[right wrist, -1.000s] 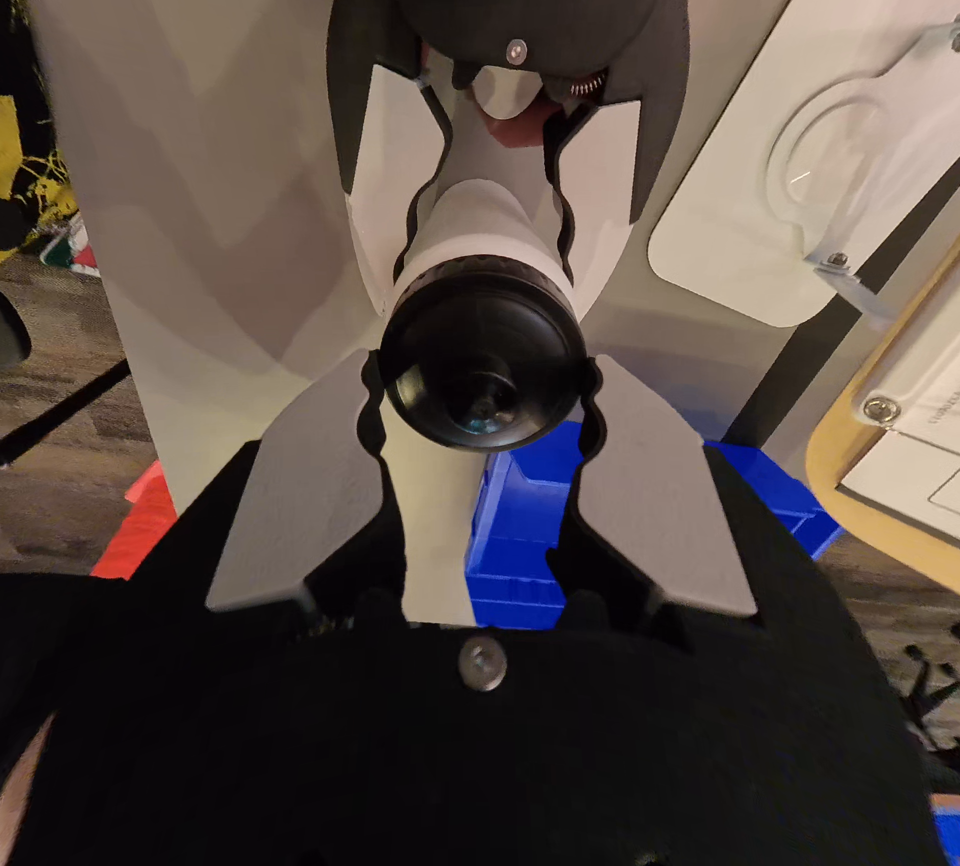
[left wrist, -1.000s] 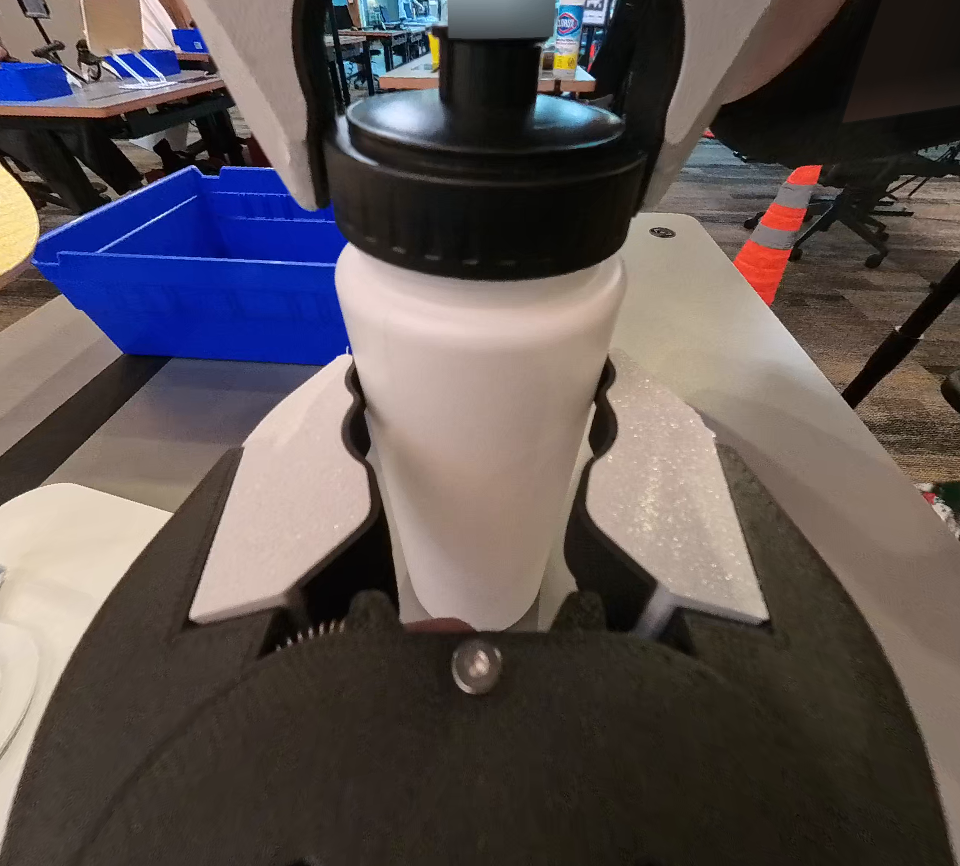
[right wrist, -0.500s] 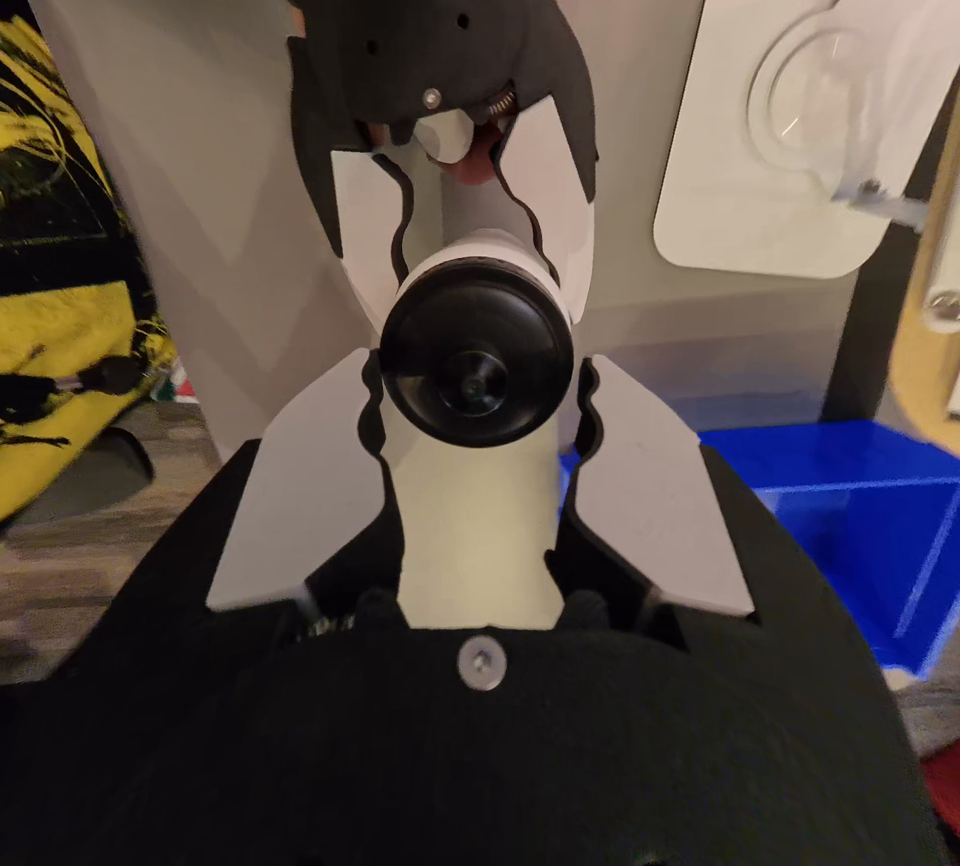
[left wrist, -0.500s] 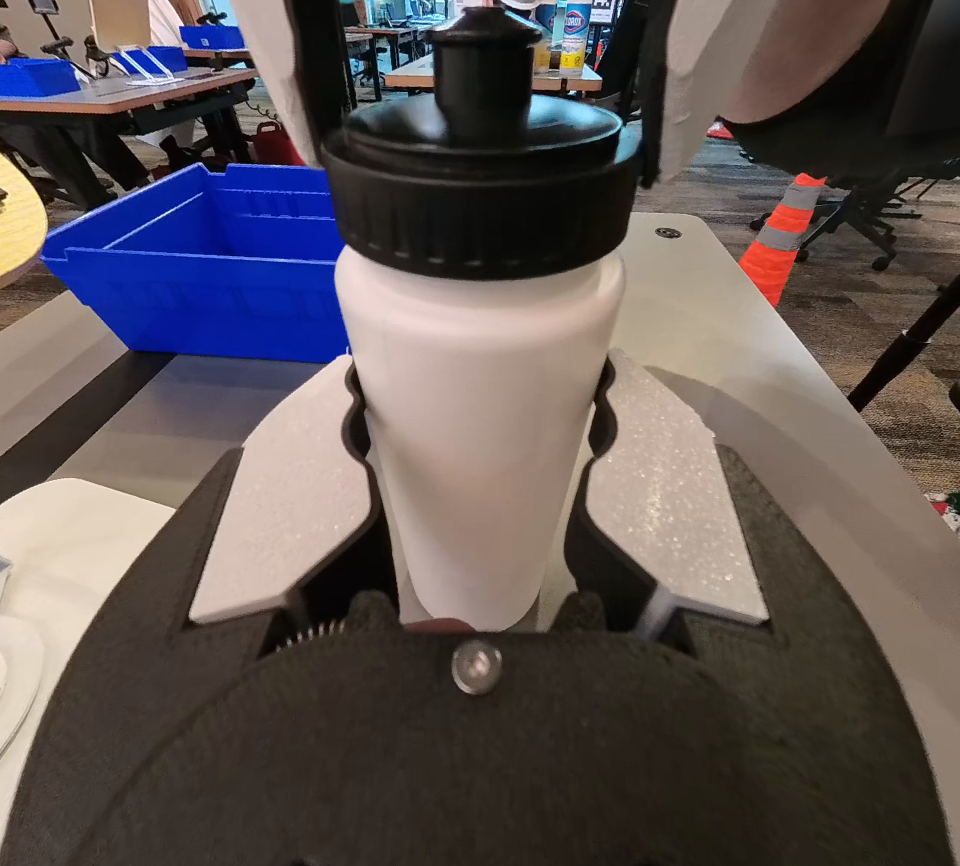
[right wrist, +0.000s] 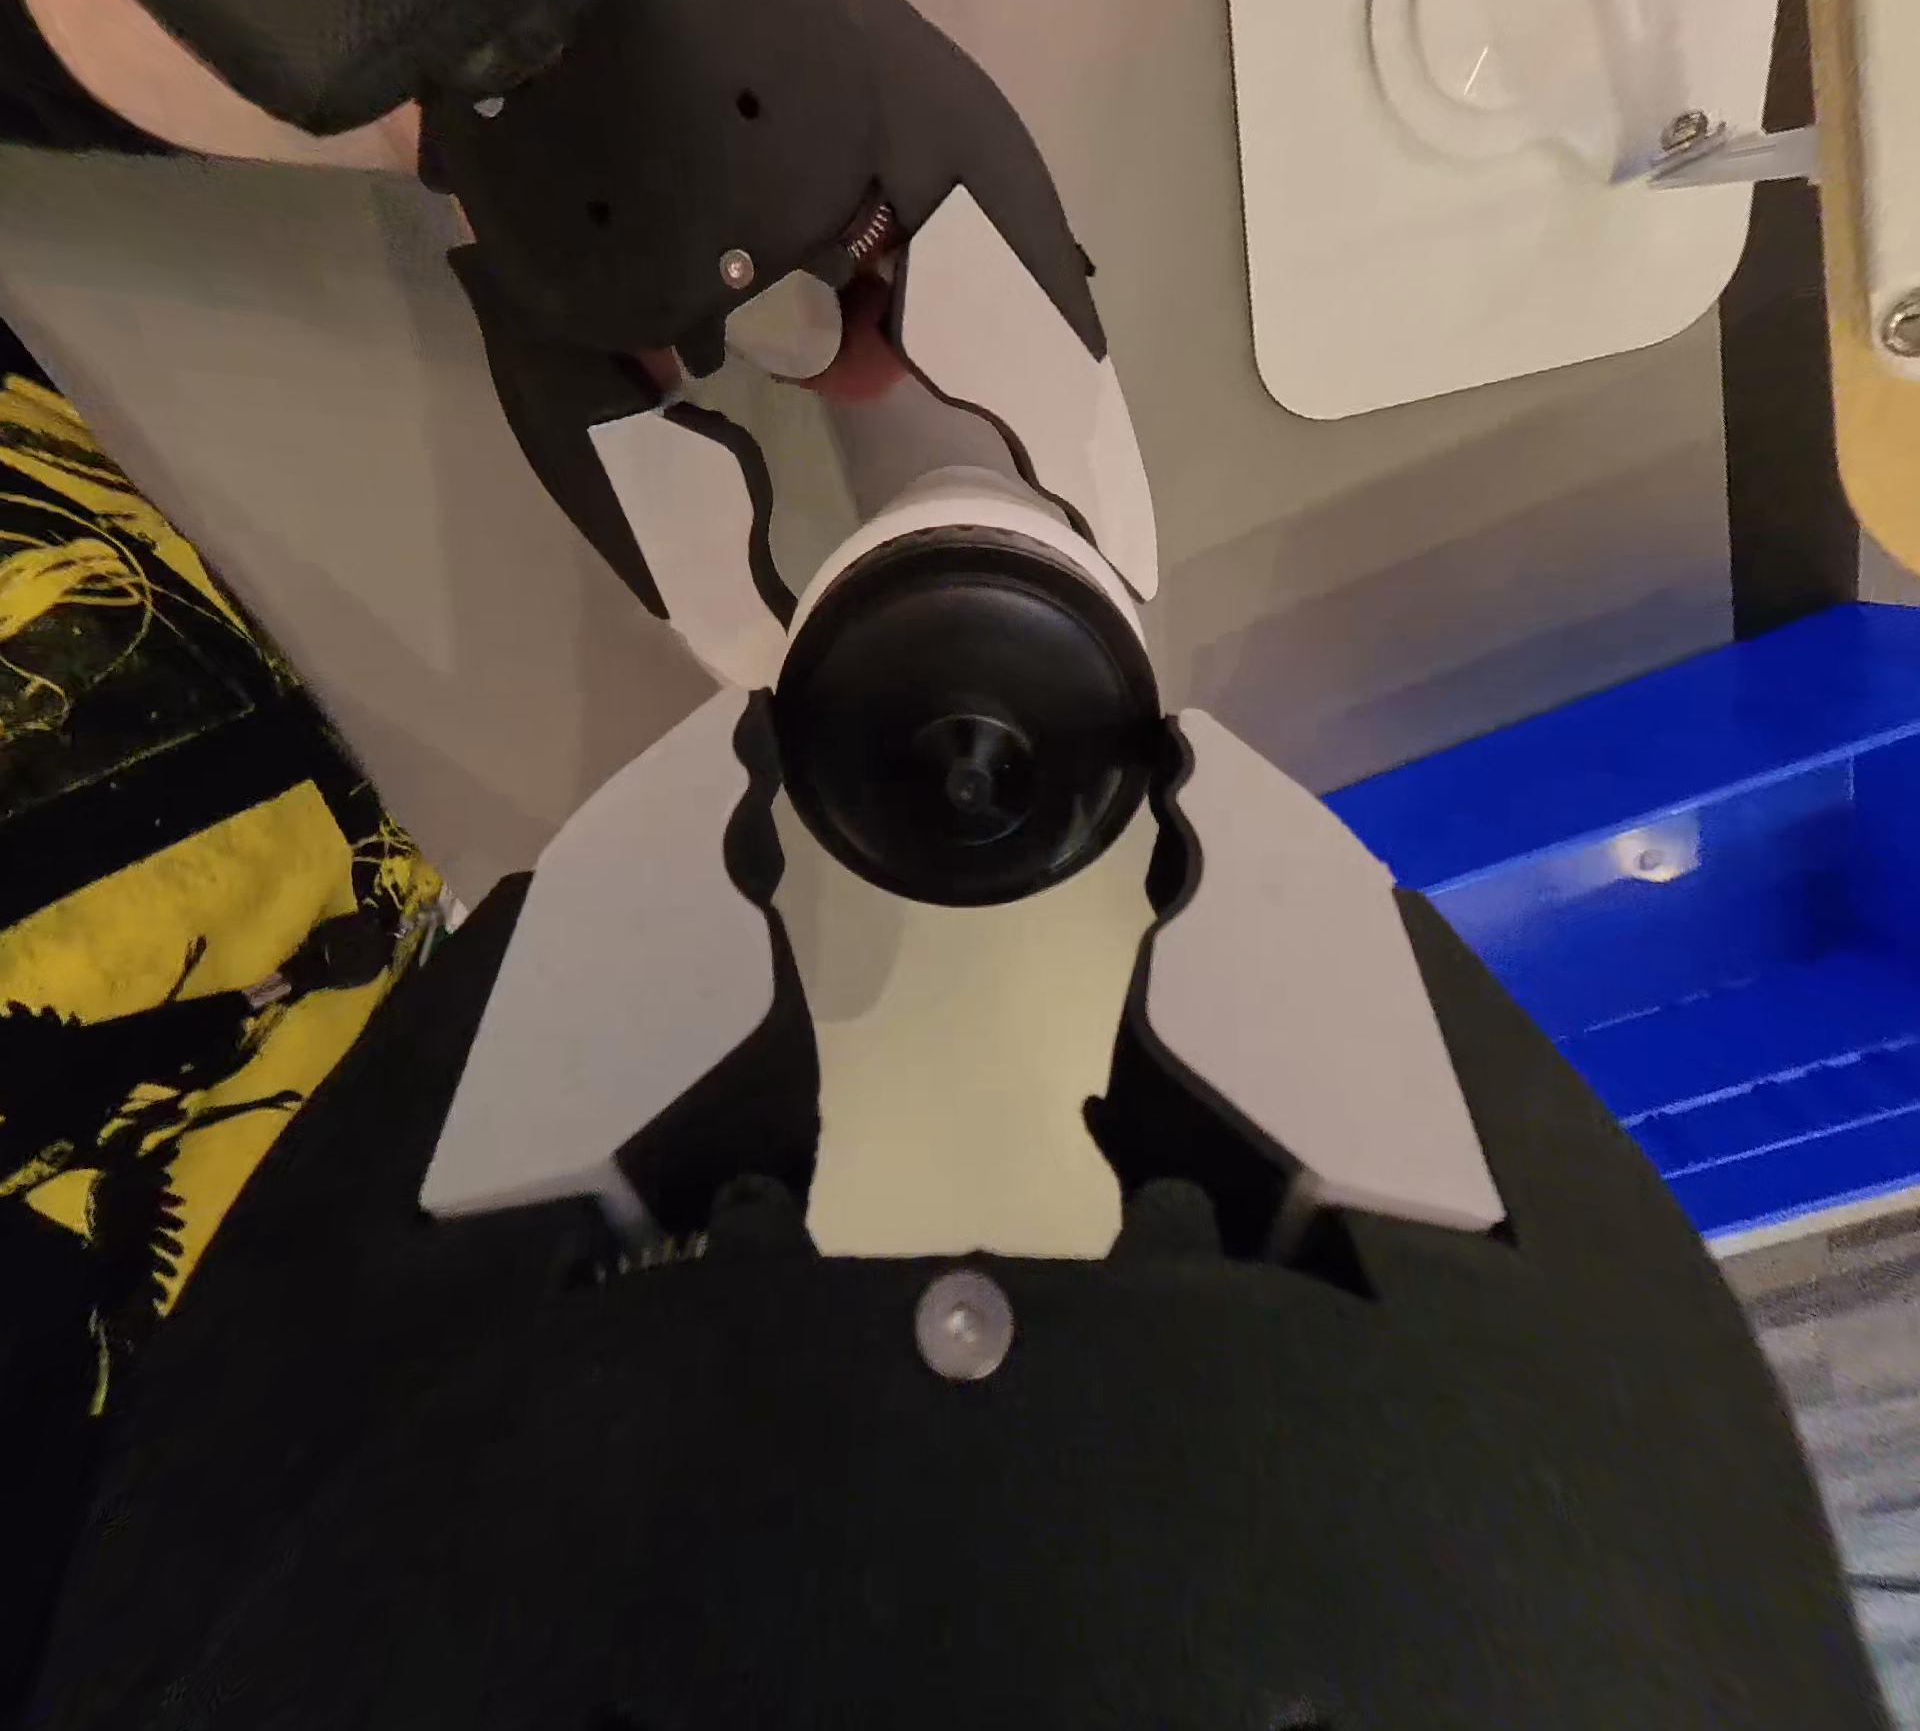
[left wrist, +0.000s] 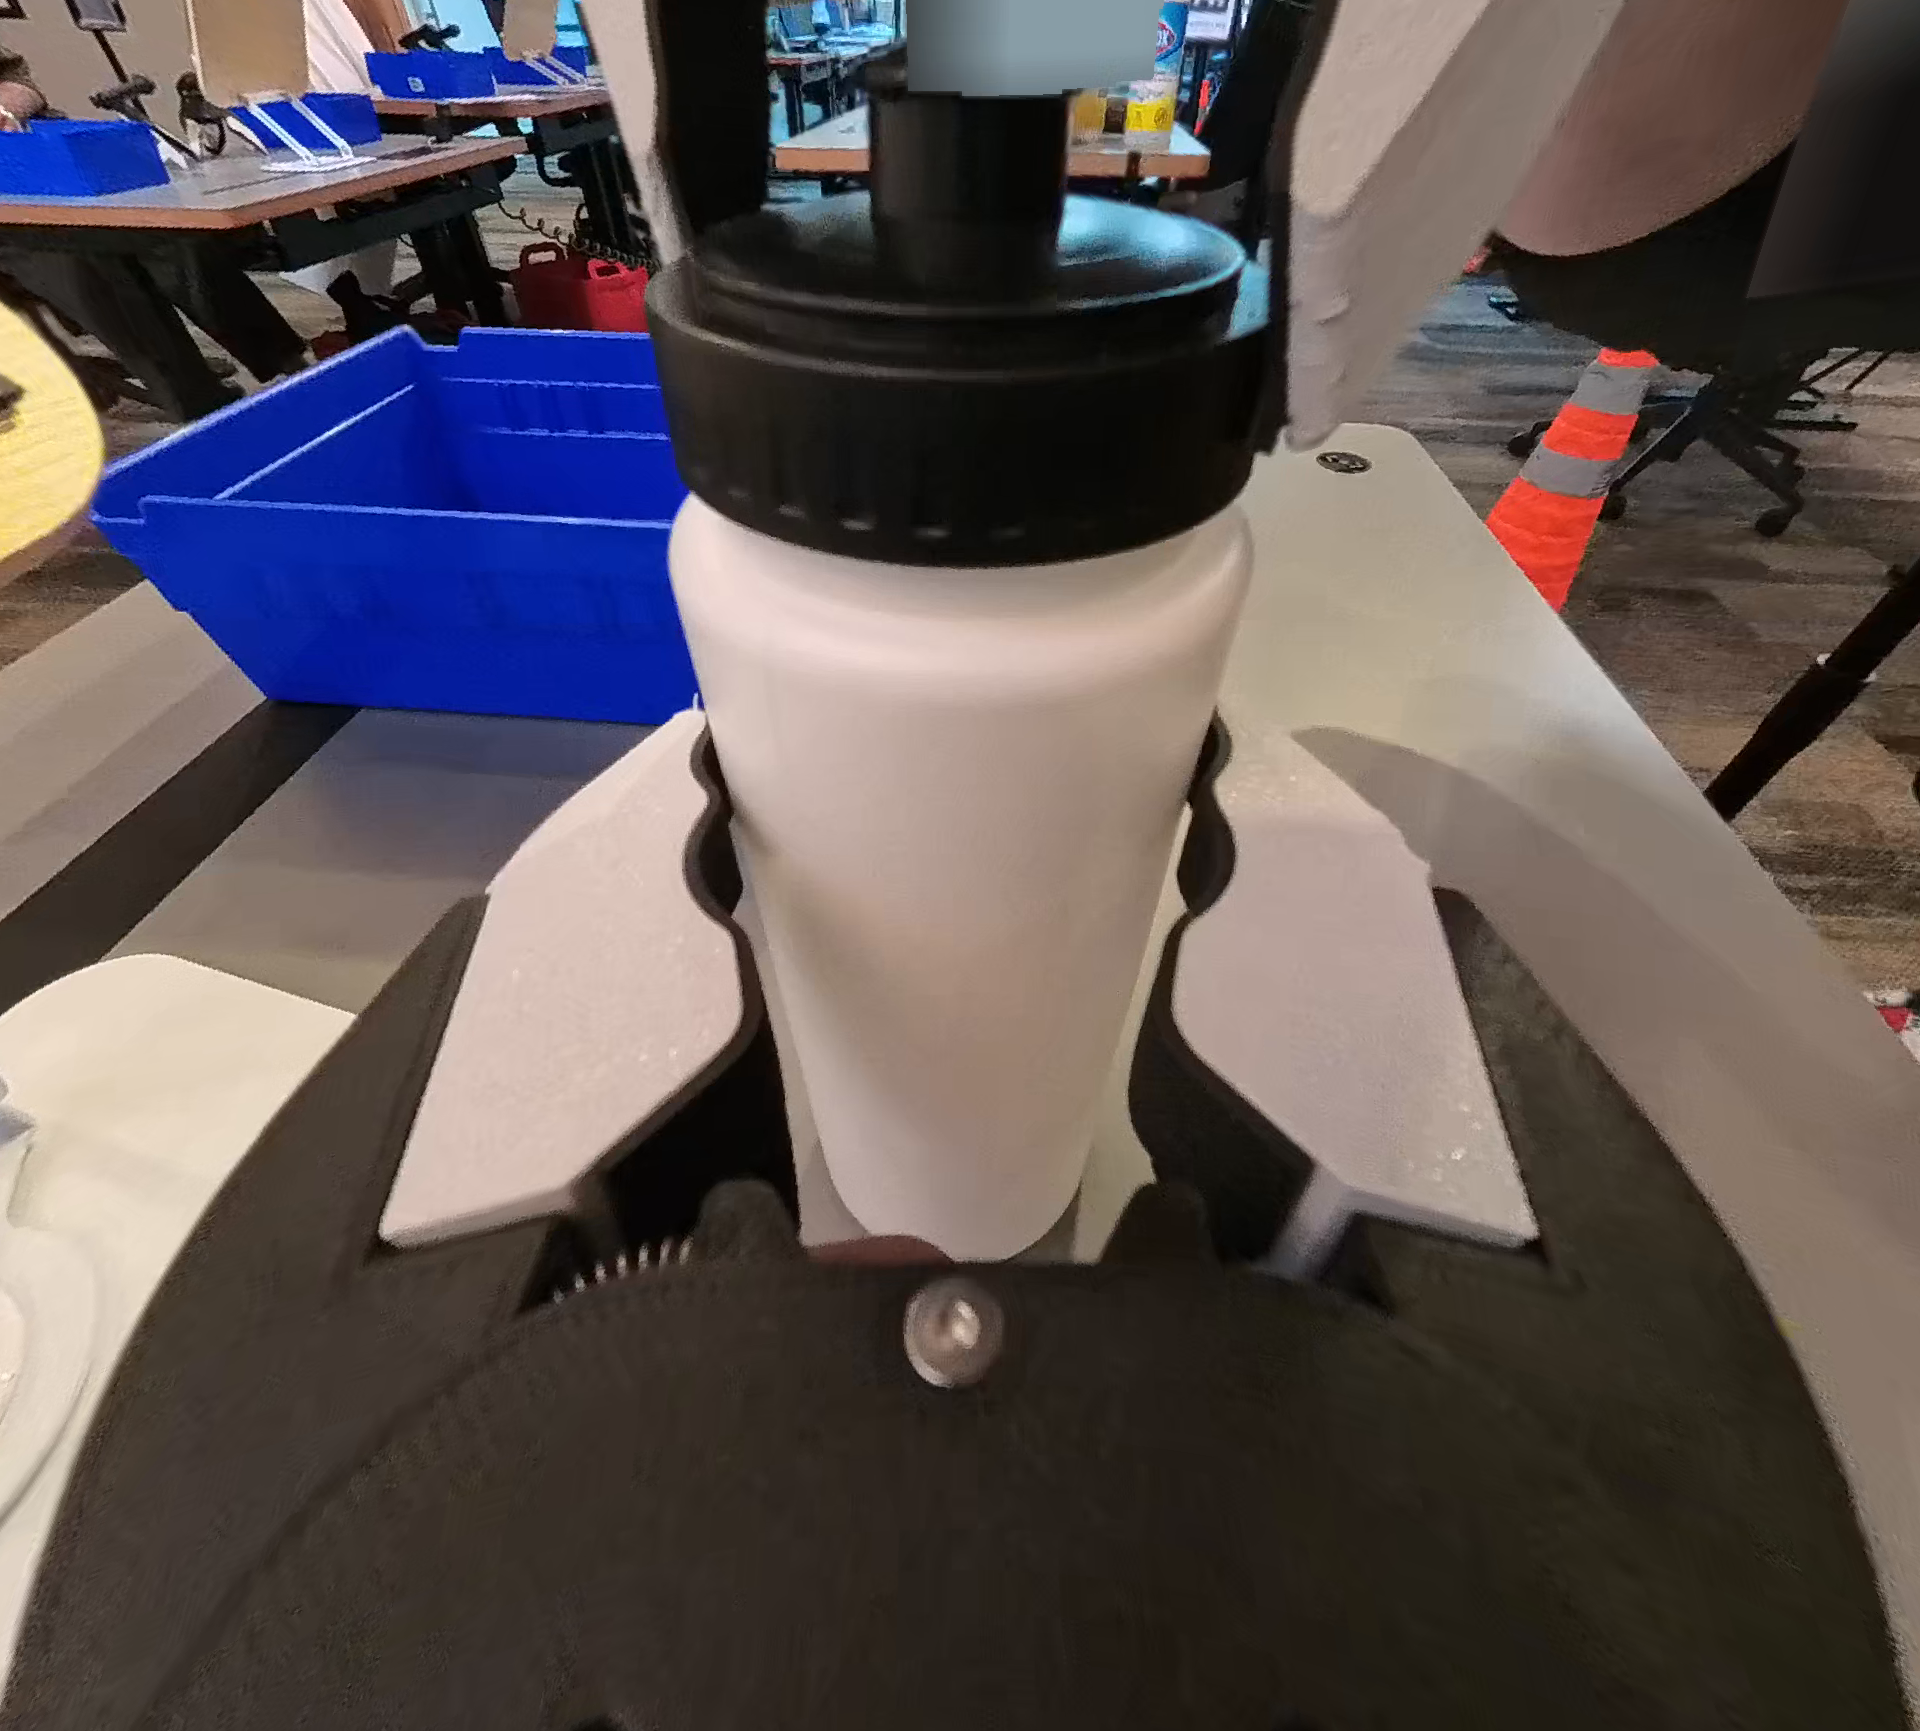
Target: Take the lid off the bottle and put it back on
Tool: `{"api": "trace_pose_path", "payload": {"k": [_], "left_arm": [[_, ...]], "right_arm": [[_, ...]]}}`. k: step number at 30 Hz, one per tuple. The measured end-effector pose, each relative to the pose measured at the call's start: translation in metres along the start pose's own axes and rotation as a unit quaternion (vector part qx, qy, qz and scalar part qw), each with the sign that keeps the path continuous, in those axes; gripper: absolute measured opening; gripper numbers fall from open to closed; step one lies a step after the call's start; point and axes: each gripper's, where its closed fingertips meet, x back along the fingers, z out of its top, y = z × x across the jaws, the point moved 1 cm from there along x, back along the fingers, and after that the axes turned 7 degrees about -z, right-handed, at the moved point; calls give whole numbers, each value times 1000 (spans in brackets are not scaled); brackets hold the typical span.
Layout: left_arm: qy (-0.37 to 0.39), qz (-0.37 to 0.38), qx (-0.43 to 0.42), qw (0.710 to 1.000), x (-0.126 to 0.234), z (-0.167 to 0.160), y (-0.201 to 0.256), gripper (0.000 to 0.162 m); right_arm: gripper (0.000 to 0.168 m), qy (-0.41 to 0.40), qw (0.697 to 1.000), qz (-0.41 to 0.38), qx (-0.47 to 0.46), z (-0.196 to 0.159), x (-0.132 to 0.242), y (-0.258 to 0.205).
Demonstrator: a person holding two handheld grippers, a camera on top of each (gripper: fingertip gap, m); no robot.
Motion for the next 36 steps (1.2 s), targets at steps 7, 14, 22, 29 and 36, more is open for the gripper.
{"api": "trace_pose_path", "payload": {"k": [7, 14, 22, 29, 36], "left_arm": [[-2, 0, 2, 1000, -1, 0, 0, 84], [1, 1, 5, 1000, 0, 0, -1, 84], [-2, -1, 0, 1000, -1, 0, 0, 84], [0, -1, 3, 1000, -2, 0, -1, 84], [1, -1, 3, 1000, -1, 0, -1, 84]], "right_arm": [[86, 21, 983, -5, 185, 1, 4, 10], [67, 1, 986, 25, 167, 1, 4, 2], [70, 1, 996, -15, 90, 1, 5, 2], [63, 16, 971, 36, 237, 4, 10, 1], [63, 0, 996, 49, 70, 7, 5, 1]]}}
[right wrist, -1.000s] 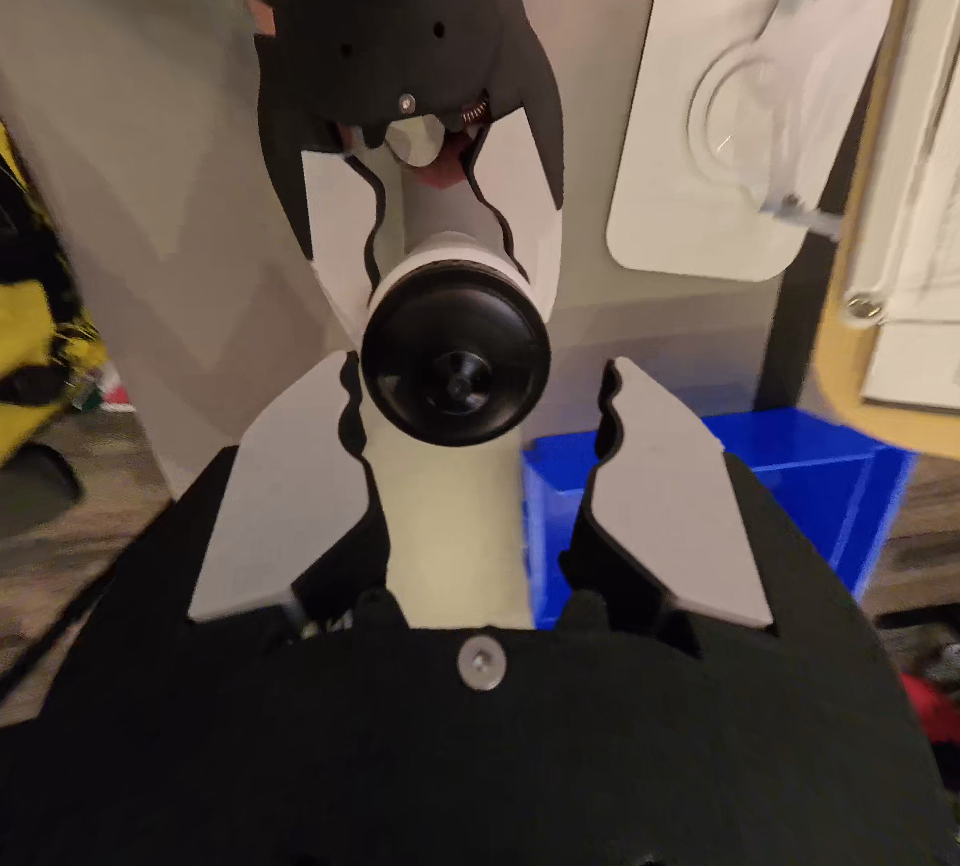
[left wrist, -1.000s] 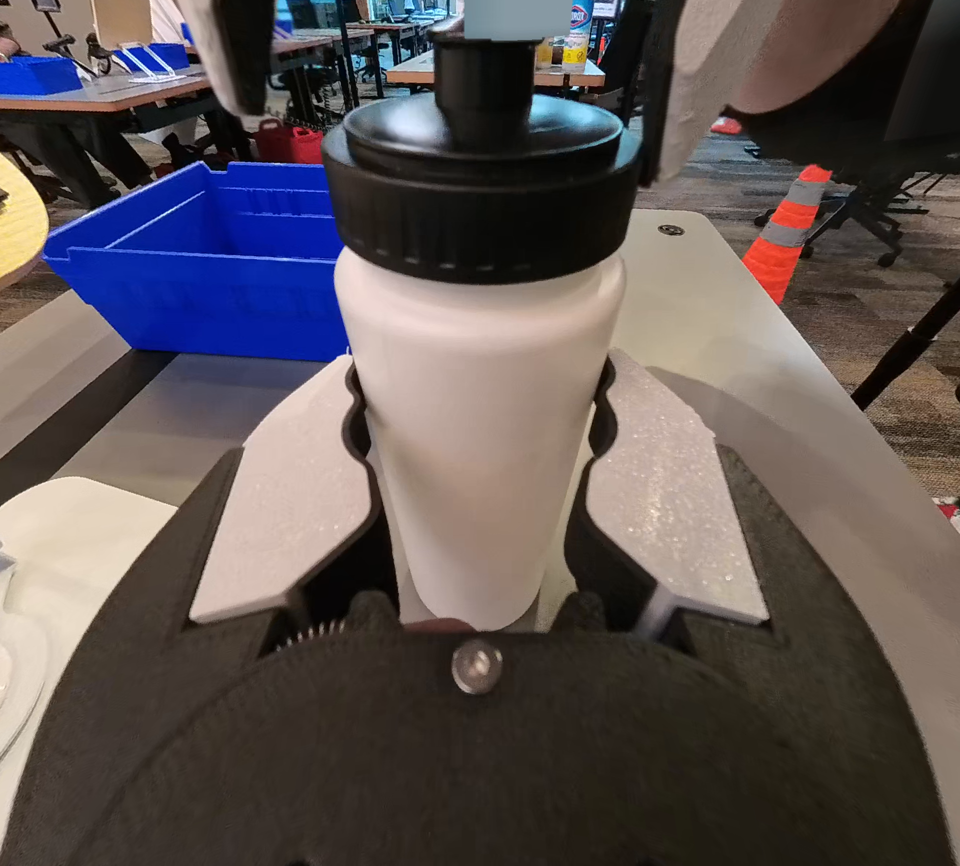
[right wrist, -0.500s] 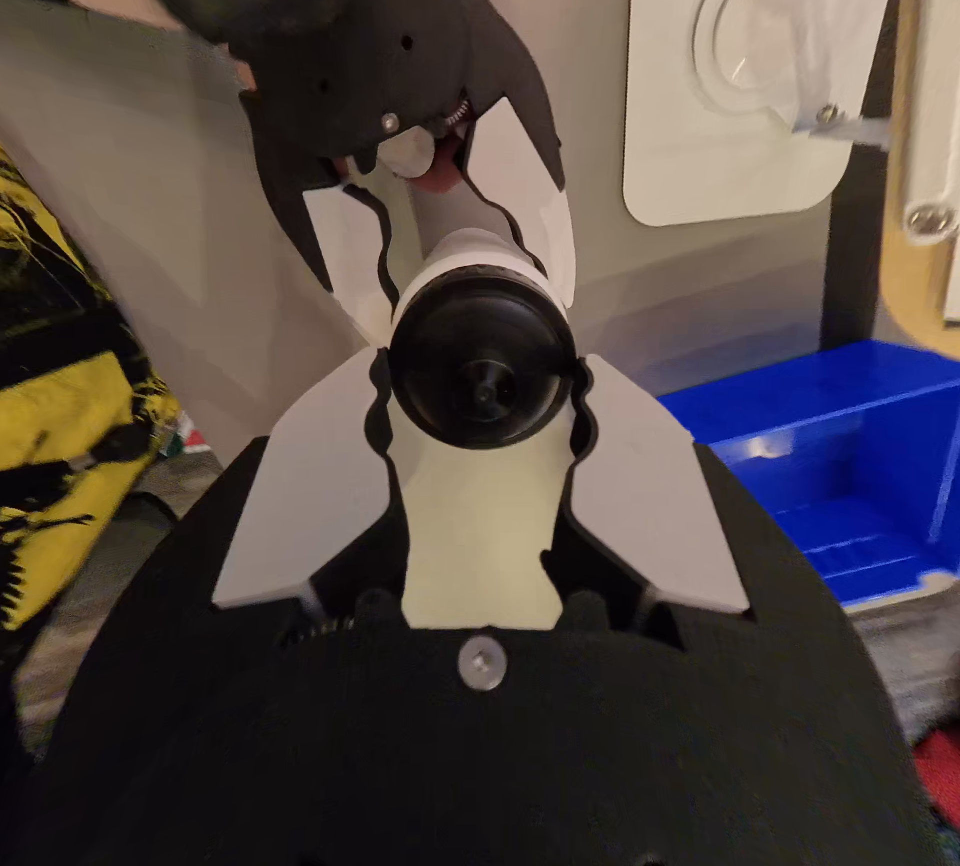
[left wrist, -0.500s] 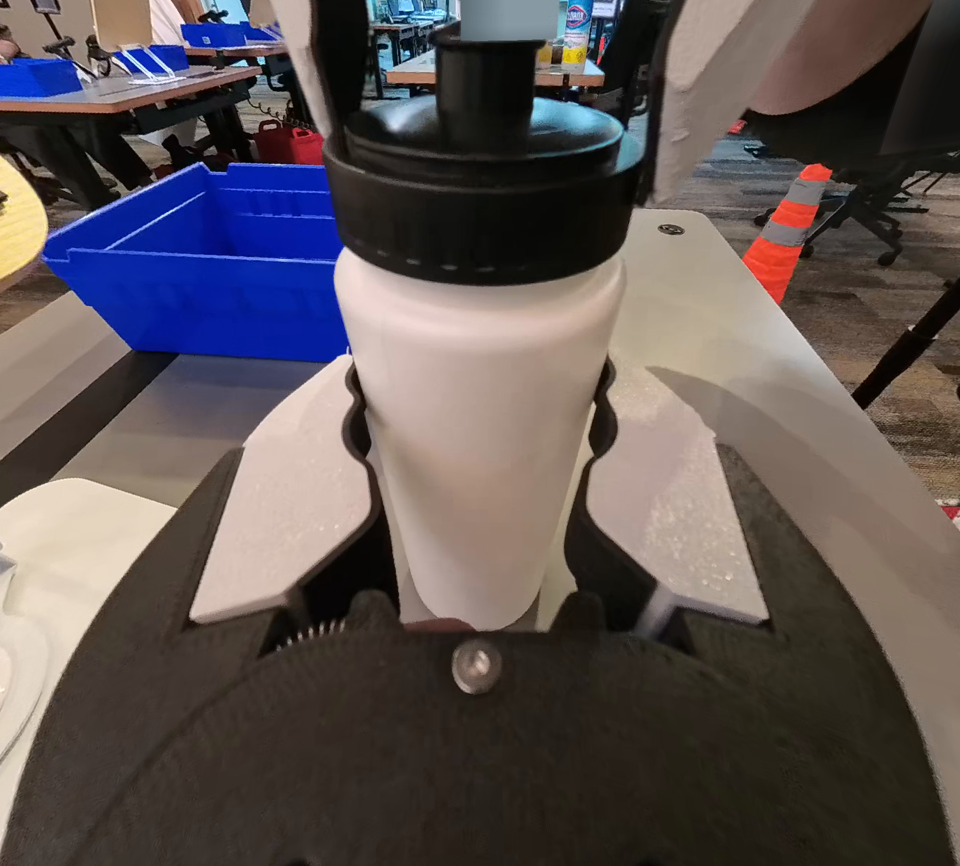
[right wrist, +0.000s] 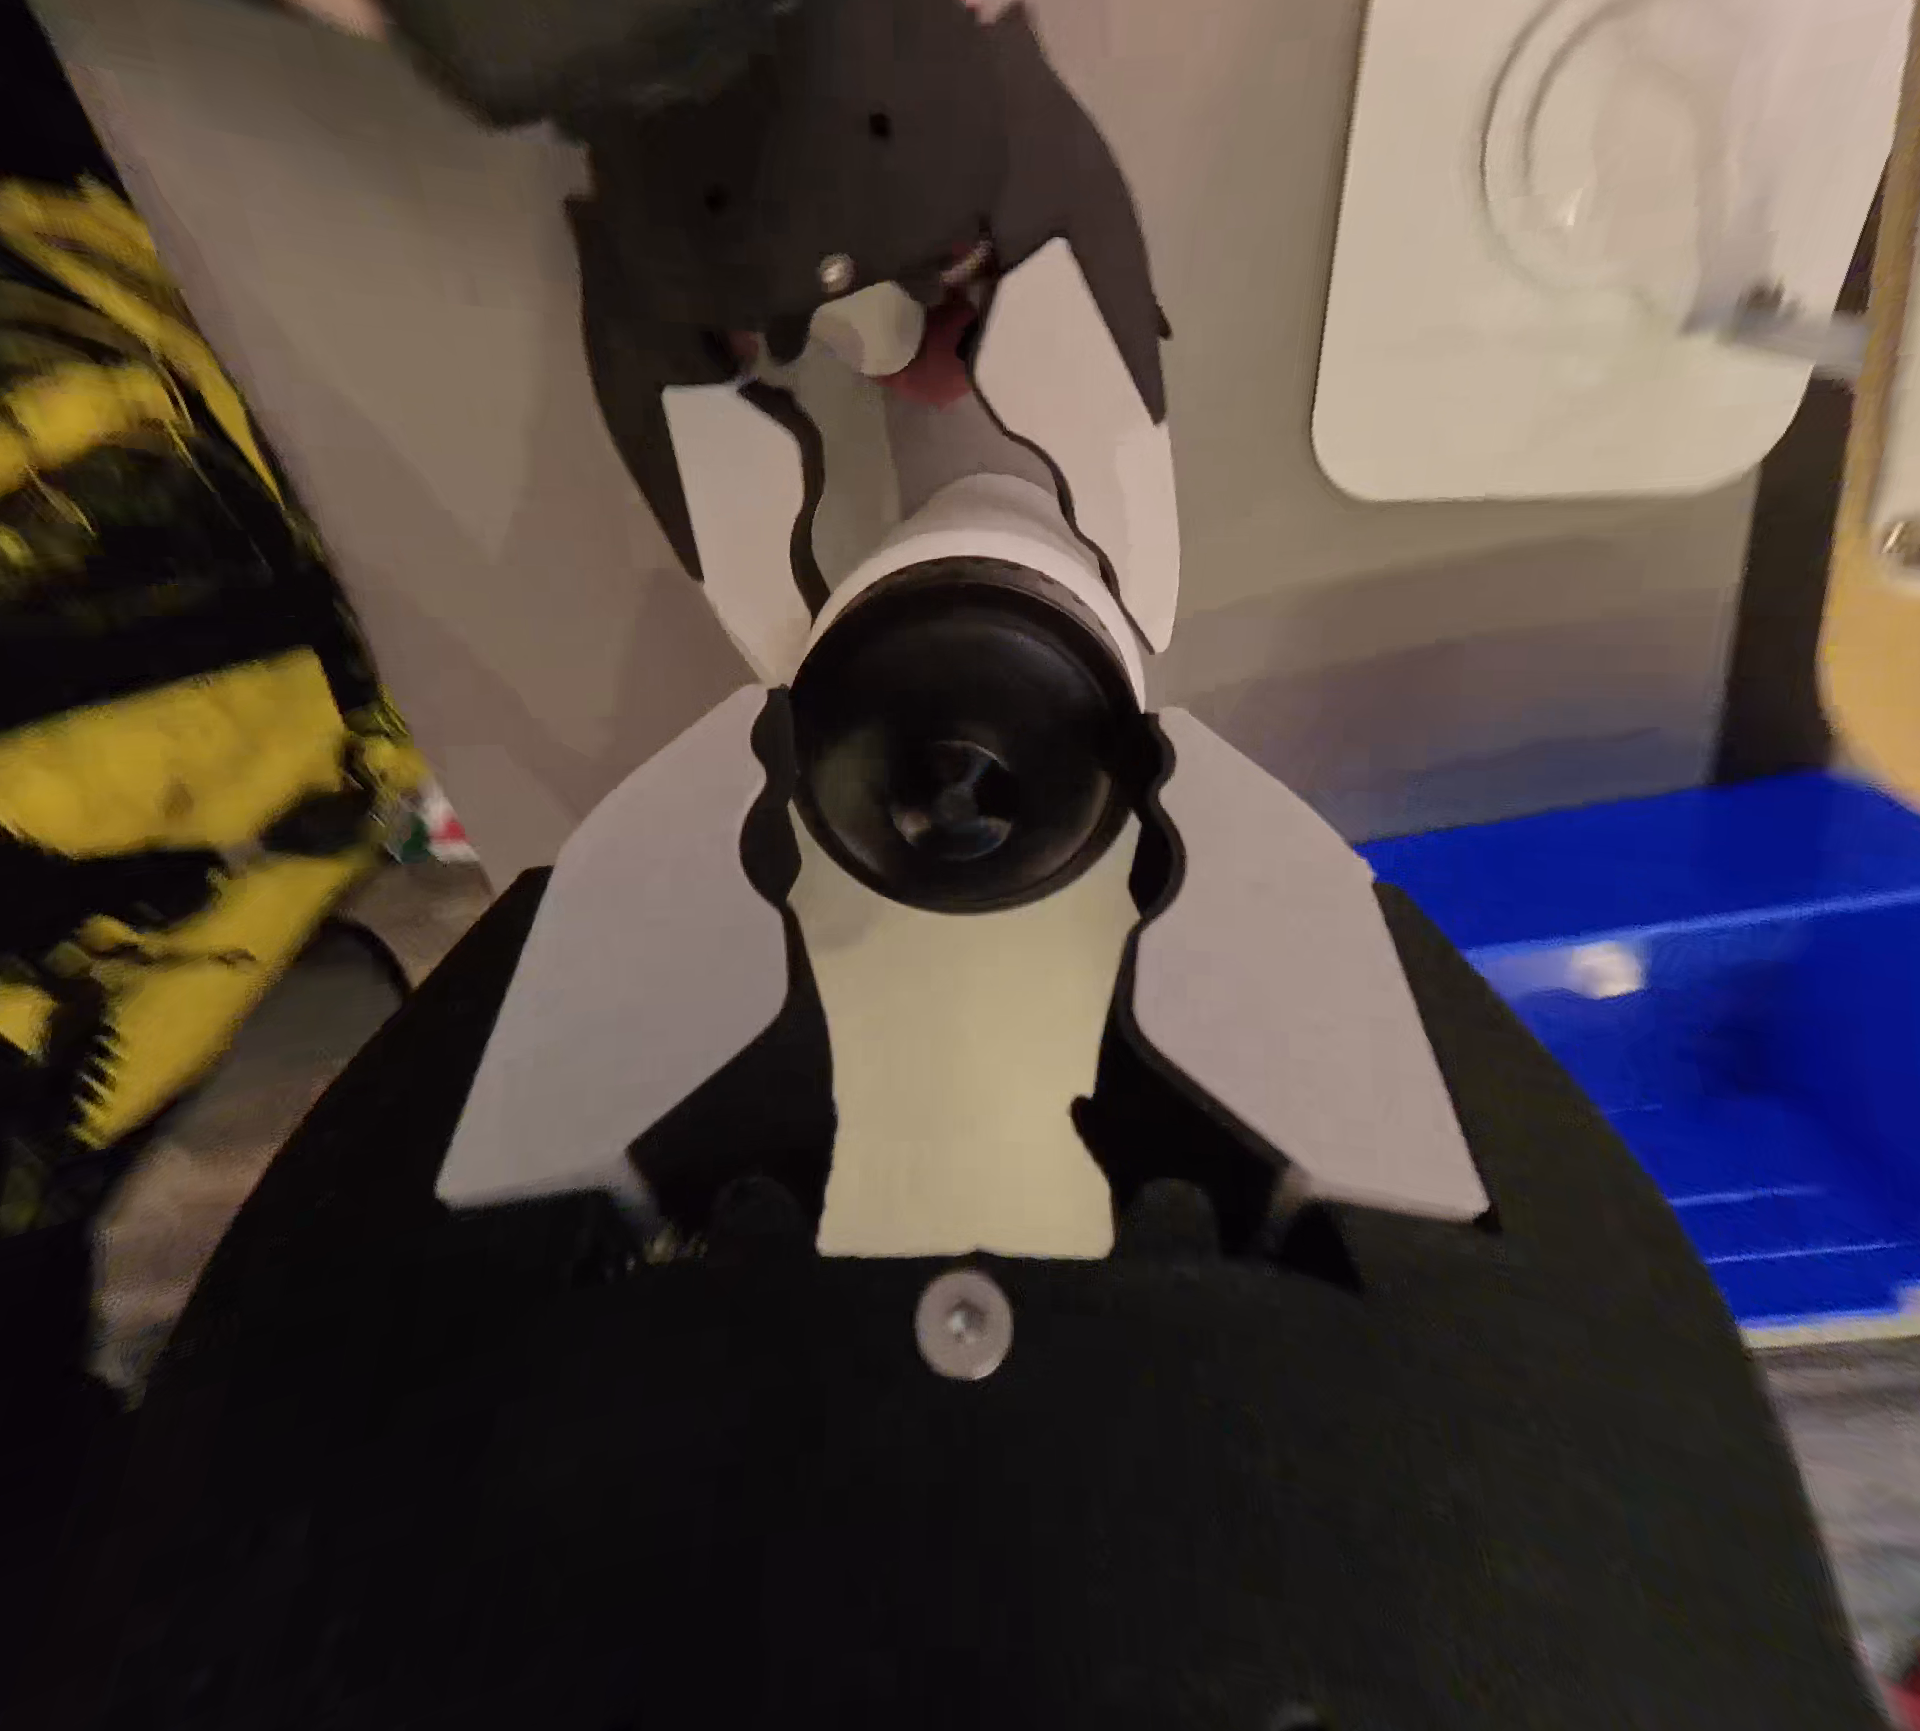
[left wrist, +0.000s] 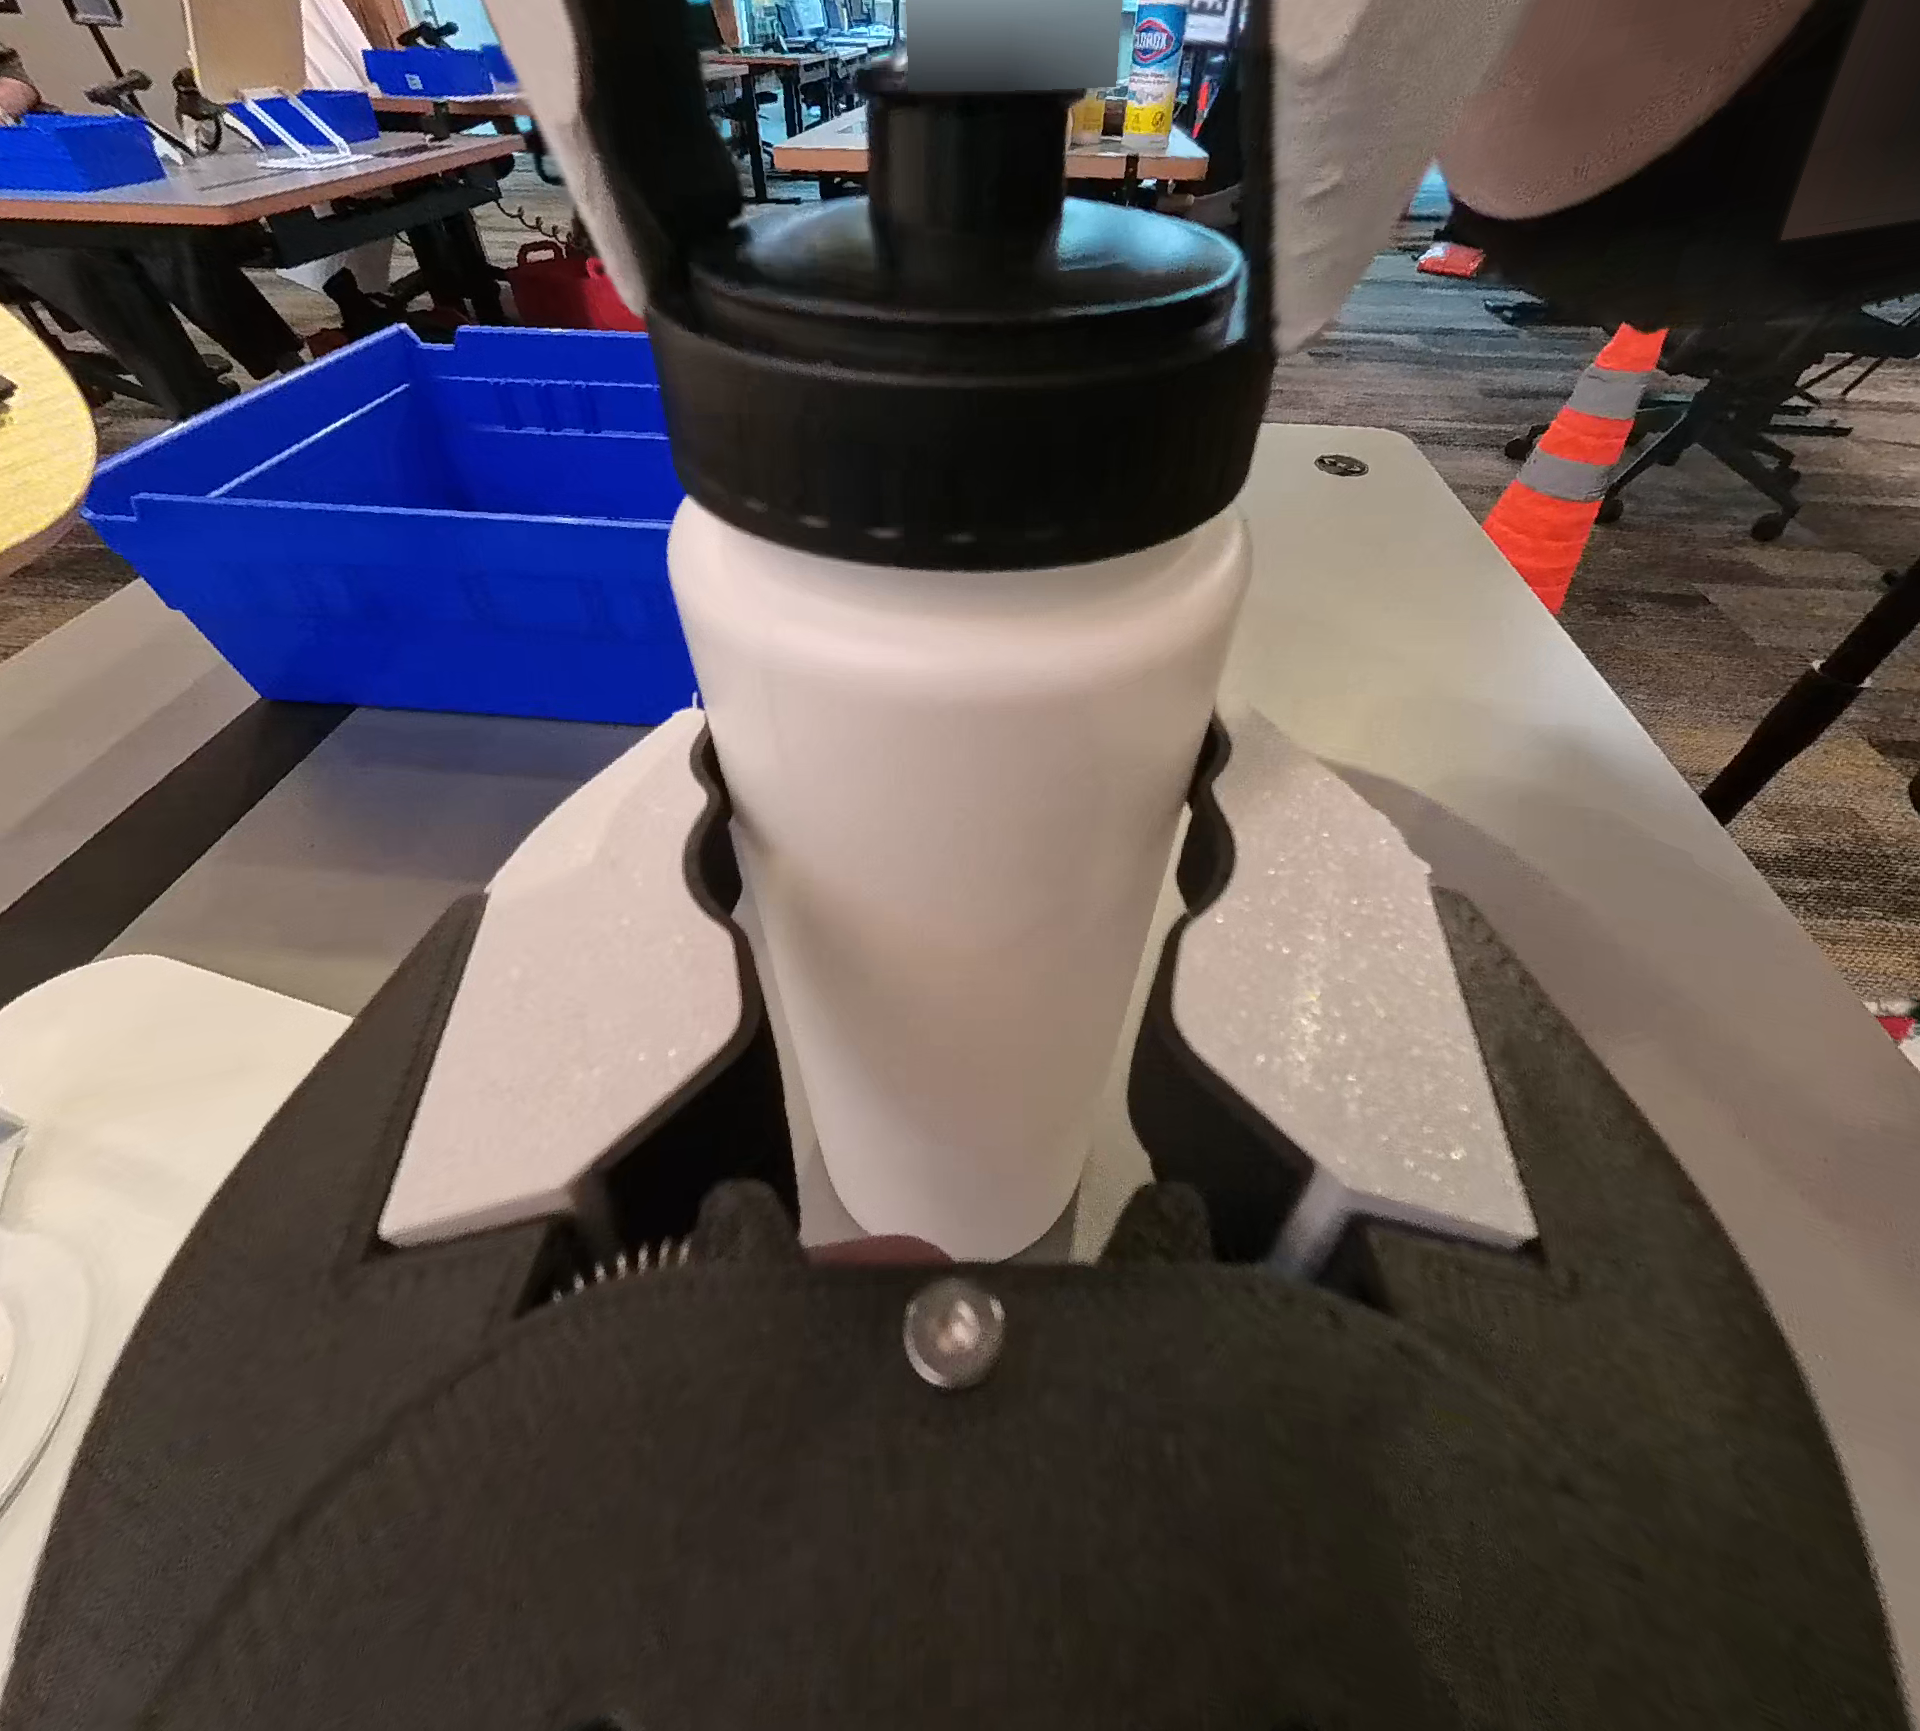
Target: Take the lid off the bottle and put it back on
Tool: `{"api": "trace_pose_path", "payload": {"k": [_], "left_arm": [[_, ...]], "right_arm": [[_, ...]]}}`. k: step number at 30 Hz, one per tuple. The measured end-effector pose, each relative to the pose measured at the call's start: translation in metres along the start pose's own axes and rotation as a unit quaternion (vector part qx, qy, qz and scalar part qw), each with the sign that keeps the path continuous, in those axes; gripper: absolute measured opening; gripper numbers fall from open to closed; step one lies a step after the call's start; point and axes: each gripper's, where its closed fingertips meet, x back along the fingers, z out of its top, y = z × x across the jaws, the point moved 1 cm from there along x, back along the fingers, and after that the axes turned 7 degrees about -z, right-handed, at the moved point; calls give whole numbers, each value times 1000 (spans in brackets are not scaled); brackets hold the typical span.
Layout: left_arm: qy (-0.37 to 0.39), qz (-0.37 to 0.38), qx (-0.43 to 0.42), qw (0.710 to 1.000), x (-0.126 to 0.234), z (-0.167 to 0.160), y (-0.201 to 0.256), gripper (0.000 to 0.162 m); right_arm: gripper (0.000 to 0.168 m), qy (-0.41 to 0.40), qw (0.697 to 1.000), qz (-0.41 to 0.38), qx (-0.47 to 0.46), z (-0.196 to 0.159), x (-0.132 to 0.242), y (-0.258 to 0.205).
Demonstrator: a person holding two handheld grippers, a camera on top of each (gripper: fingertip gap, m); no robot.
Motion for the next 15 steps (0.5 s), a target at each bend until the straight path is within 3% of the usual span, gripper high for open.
{"api": "trace_pose_path", "payload": {"k": [3, 5, 9, 12, 15], "left_arm": [[-1, -1, -3, 1000, 0, 0, 1, 84], [-2, -1, -2, 1000, 0, 0, 0, 84], [-1, -1, -2, 1000, 0, 0, 0, 84], [1, -1, 0, 1000, -1, 0, 0, 84], [0, -2, -1, 1000, 0, 0, 0, 84]], "right_arm": [[64, 19, 999, -14, -45, 0, 0, -1], [63, 20, 1000, -21, -9, -1, 2, 0], [84, 9, 993, -55, 102, -4, 5, 8], [82, -4, 986, -42, 160, -6, 1, 7], [68, -14, 988, -6, 155, -7, -2, 0]]}}
